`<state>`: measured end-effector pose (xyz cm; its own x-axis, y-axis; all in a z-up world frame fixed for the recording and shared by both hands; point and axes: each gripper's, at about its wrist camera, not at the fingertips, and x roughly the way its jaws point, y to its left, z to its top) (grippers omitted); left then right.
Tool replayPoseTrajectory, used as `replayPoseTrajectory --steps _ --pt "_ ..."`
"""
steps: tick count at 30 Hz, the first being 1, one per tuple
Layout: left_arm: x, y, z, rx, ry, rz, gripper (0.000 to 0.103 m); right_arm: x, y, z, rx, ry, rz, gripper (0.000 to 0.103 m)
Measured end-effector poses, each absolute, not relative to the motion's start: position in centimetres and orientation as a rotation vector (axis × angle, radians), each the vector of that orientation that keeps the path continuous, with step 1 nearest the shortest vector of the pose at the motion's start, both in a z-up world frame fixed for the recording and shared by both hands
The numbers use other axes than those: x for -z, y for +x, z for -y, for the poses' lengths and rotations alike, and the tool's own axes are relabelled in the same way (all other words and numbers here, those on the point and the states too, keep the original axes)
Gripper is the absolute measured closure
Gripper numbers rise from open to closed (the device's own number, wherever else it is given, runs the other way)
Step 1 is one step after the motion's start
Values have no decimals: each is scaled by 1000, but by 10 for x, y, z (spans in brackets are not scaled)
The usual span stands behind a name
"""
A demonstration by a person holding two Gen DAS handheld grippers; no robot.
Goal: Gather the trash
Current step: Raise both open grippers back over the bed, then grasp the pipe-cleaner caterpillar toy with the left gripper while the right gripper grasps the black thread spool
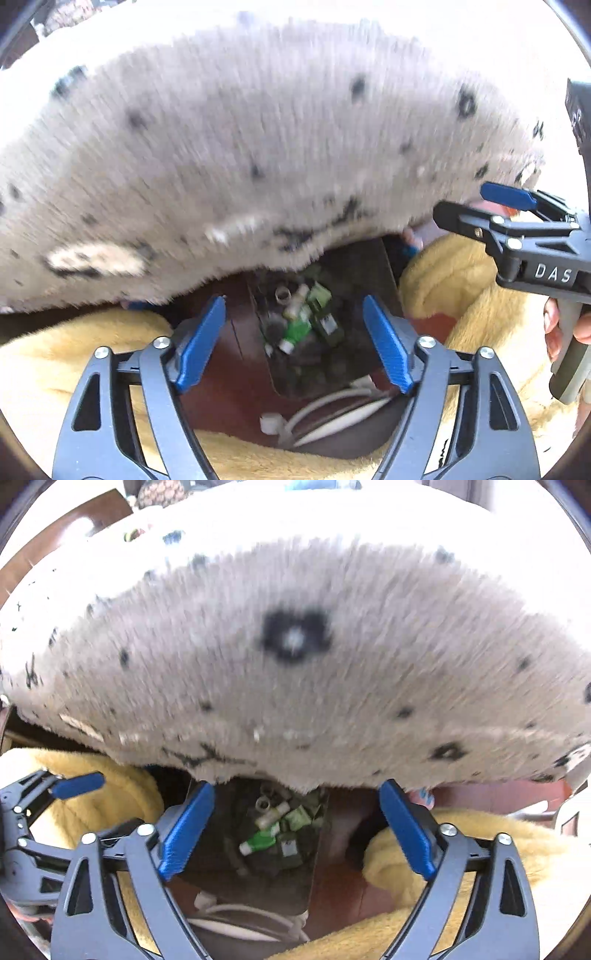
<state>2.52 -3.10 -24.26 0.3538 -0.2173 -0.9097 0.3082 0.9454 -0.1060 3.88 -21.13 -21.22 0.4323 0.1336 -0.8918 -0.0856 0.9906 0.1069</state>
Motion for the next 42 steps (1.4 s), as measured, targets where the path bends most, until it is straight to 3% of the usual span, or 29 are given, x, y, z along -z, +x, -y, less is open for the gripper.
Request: replayPoseTrajectory --steps 3,25,42 --pt "216 20 27 315 93 -1085 18 195 35 213 -126 34 -1067 6" --pt "84 33 2 206 107 -738 16 59 46 225 -80 -23 -693 4" --pt "47 104 -6 133 139 -653 15 25 112 233 -6 -16 -622 4"
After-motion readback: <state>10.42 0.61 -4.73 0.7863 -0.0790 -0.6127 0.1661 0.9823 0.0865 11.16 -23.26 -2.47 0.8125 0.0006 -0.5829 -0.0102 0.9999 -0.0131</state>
